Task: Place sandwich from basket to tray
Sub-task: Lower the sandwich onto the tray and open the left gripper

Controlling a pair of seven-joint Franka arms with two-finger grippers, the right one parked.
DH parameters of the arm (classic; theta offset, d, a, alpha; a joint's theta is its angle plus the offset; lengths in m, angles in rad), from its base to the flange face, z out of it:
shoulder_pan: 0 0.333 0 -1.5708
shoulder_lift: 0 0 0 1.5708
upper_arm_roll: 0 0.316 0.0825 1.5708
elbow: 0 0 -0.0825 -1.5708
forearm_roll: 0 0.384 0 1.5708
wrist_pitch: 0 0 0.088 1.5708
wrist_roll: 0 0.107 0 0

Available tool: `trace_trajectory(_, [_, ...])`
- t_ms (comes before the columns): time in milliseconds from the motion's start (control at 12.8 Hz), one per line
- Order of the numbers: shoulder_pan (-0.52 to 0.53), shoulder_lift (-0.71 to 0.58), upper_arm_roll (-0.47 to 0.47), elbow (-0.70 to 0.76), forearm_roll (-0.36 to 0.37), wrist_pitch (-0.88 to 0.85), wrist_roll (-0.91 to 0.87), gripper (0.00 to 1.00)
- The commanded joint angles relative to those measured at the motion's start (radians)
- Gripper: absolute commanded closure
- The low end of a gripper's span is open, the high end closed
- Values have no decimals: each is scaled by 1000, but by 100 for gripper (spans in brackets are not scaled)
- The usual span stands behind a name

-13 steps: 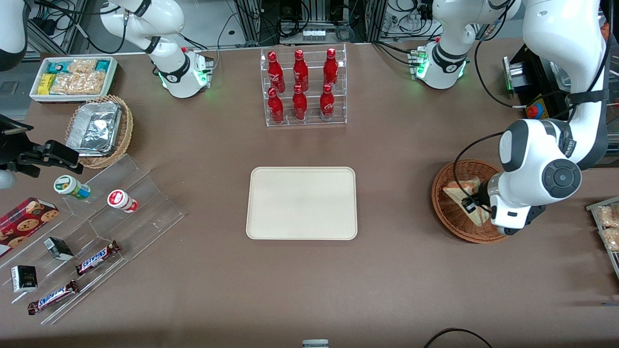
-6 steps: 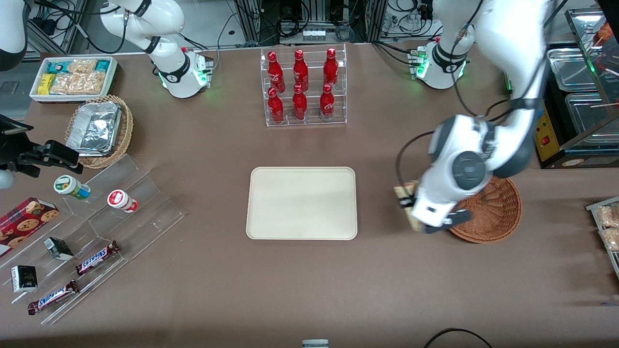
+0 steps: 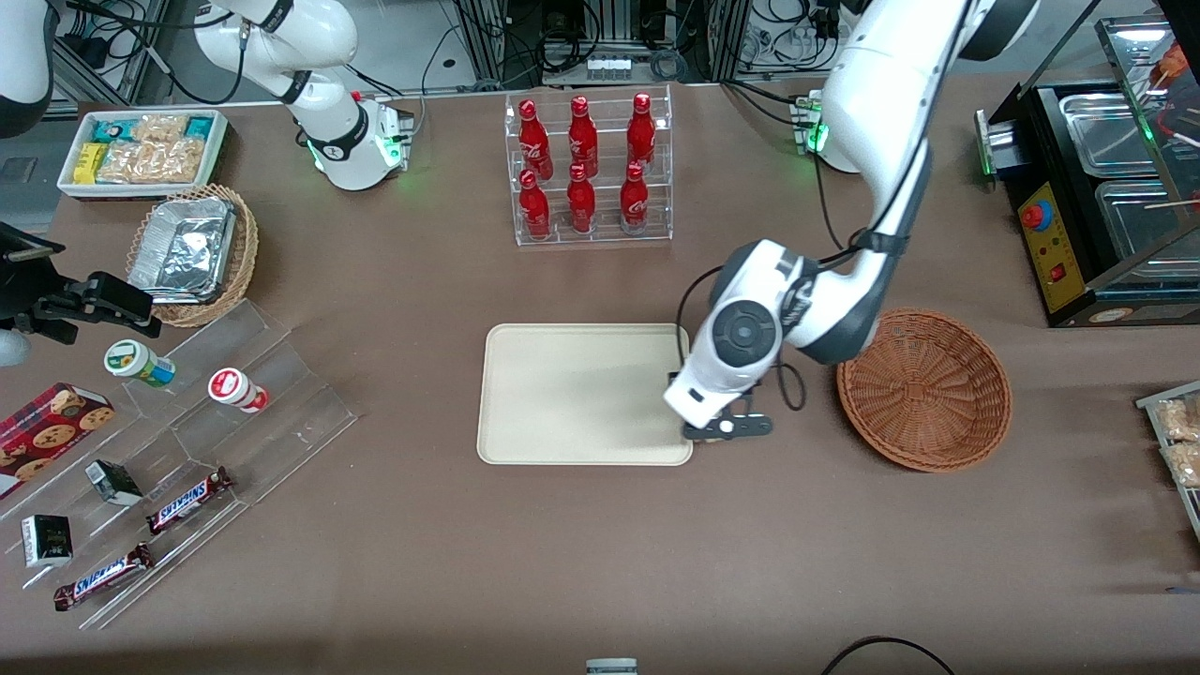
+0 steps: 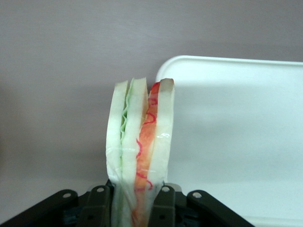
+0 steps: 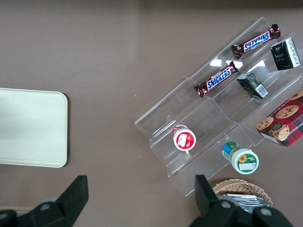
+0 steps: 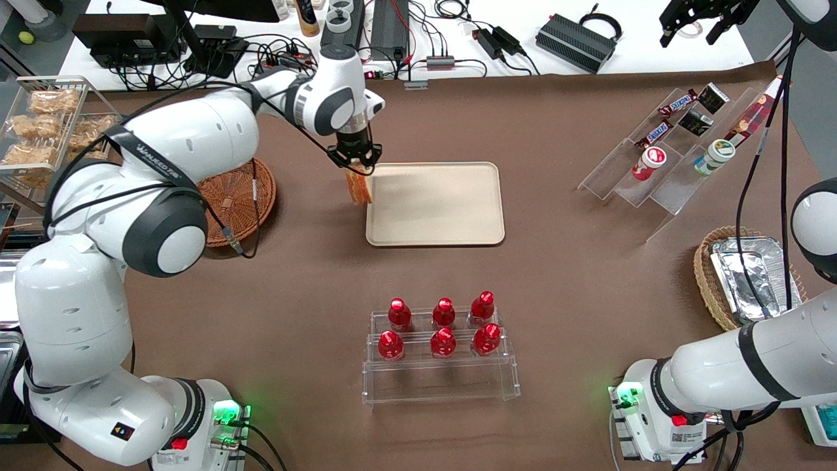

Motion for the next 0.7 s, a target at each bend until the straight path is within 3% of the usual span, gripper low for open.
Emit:
trace_trajectory(0, [-21, 72, -13, 59, -21, 61, 29, 70])
trace_trajectory(313, [-24, 195, -60, 176, -47, 82, 28, 71])
trace_trajectory(626, [-45, 207, -62, 176, -58, 82, 25, 69])
